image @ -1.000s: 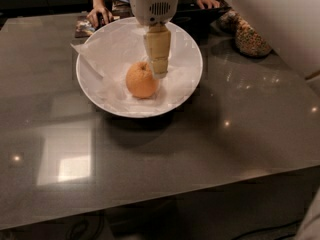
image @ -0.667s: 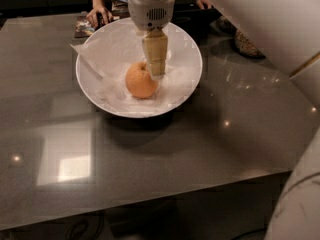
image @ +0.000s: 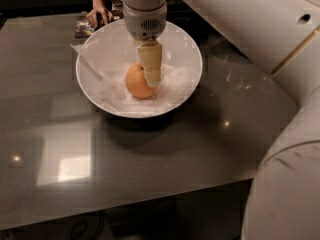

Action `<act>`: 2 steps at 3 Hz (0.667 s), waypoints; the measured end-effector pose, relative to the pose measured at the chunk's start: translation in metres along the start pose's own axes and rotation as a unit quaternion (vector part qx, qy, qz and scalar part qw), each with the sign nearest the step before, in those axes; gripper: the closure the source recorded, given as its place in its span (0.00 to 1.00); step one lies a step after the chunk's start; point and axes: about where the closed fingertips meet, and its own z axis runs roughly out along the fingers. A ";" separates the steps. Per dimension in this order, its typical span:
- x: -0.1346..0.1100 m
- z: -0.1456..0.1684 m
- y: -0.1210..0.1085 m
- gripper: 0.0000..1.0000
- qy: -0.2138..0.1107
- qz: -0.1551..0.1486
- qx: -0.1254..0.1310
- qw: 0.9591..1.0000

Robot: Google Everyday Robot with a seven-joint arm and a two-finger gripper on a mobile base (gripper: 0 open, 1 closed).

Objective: Pick orange from white bowl

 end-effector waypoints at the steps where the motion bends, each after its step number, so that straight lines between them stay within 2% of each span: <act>1: -0.002 0.012 0.000 0.16 -0.002 -0.001 -0.013 1.000; 2: -0.005 0.022 0.001 0.17 -0.006 -0.002 -0.024 1.000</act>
Offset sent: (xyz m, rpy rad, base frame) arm -0.0177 -0.0080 -0.0311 -0.0656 0.1412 0.0027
